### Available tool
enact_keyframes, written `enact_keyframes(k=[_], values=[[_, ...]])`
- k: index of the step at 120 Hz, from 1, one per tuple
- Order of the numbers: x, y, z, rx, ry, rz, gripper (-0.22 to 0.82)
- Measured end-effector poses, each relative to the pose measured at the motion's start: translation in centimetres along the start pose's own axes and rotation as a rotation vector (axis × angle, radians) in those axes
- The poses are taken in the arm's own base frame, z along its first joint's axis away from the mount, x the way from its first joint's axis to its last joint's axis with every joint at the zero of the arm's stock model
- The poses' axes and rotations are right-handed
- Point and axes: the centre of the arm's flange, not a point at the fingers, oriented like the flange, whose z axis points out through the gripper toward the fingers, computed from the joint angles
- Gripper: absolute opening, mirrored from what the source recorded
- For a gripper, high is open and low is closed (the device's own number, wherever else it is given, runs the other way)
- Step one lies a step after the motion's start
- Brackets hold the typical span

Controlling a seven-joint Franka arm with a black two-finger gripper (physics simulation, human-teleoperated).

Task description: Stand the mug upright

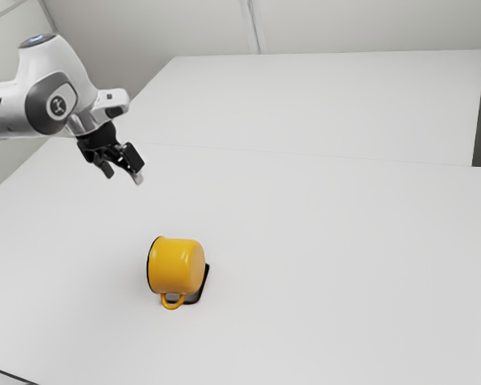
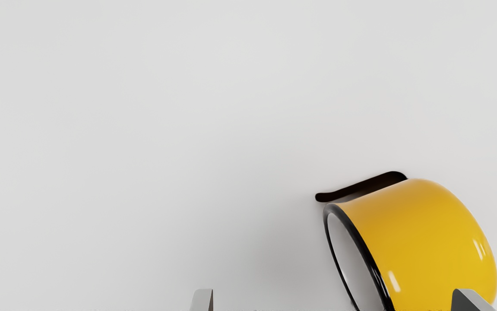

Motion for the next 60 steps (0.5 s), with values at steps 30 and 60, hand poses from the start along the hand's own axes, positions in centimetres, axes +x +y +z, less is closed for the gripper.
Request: enact_keyframes(k=[30,60], values=[[-4.7,-1.7,1.3,-0.128,0.016,-0.07,0.6],[-7.8,-2.9,8.5,-0.416,-0.137,-0.157,0.6]])
